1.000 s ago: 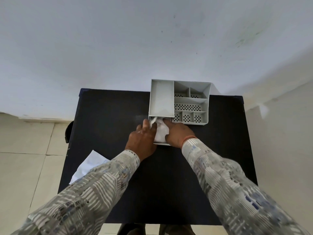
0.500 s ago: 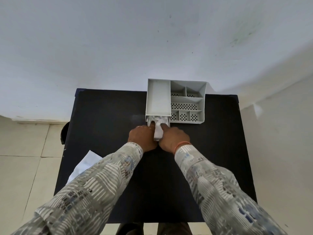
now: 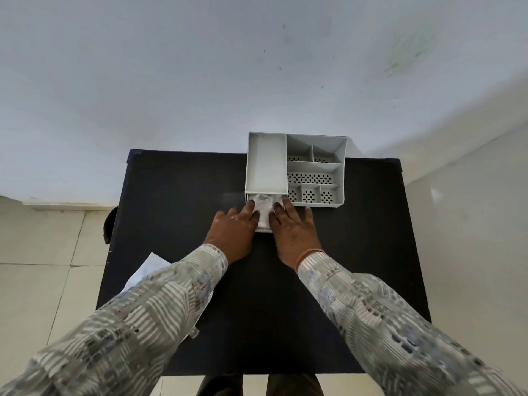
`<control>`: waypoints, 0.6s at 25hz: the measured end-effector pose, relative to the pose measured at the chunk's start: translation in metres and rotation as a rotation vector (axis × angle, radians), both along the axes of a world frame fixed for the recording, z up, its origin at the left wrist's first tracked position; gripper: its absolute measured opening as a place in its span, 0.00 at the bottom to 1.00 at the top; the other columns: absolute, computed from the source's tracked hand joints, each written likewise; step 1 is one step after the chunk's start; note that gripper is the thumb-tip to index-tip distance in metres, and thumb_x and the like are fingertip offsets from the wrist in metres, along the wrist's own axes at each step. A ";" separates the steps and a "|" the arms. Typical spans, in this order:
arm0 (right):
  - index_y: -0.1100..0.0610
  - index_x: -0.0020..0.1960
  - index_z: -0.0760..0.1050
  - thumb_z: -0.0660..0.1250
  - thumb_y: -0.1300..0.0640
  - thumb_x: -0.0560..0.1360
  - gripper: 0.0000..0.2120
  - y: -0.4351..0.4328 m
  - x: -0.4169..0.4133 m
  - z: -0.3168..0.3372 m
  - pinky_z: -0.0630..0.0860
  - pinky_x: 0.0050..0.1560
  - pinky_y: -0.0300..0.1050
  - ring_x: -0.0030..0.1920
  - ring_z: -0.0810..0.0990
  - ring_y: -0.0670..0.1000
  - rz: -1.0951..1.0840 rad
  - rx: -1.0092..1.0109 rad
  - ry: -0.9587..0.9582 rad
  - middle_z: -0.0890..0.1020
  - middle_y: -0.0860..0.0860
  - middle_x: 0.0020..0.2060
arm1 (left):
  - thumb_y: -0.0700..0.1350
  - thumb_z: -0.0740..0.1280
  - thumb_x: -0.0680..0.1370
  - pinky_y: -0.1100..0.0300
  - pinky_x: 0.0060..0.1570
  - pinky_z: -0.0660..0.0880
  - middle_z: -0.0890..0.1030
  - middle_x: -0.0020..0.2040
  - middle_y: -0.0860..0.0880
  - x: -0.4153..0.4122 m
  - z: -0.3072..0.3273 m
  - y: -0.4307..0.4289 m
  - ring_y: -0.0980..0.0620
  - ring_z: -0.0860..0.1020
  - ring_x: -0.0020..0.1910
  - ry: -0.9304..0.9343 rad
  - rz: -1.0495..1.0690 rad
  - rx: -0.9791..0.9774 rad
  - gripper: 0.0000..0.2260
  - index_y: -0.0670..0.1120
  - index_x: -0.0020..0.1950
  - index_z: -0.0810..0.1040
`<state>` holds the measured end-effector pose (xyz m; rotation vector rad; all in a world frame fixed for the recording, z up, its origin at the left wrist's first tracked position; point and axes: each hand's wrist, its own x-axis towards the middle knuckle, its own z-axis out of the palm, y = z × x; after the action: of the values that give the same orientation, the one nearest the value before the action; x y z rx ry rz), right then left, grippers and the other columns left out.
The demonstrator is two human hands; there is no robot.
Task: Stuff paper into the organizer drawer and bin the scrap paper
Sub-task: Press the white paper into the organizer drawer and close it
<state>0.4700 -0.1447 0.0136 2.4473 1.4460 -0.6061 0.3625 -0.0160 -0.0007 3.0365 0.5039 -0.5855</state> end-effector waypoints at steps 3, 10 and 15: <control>0.56 0.82 0.63 0.56 0.56 0.82 0.27 0.000 0.002 -0.005 0.47 0.80 0.72 0.86 0.46 0.58 0.033 0.033 -0.042 0.62 0.56 0.83 | 0.51 0.65 0.81 0.44 0.62 0.78 0.59 0.87 0.44 0.006 0.002 0.002 0.39 0.81 0.67 0.036 -0.036 -0.017 0.30 0.49 0.84 0.65; 0.47 0.82 0.59 0.62 0.59 0.81 0.32 -0.006 -0.013 0.005 0.76 0.63 0.63 0.68 0.76 0.64 -0.160 -0.015 0.061 0.50 0.52 0.86 | 0.48 0.66 0.81 0.45 0.58 0.82 0.58 0.88 0.46 0.005 0.006 0.005 0.40 0.83 0.65 0.022 0.022 -0.077 0.34 0.50 0.87 0.59; 0.45 0.84 0.56 0.60 0.59 0.83 0.32 0.017 -0.007 0.006 0.77 0.63 0.63 0.69 0.77 0.65 -0.268 -0.074 0.204 0.45 0.50 0.86 | 0.46 0.69 0.81 0.49 0.46 0.83 0.62 0.86 0.42 -0.006 0.000 -0.006 0.40 0.85 0.60 -0.094 -0.030 -0.012 0.38 0.51 0.88 0.55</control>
<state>0.4628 -0.1281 0.0192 2.6026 1.1430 -0.9721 0.3568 -0.0217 -0.0009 3.0476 0.4515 -0.4420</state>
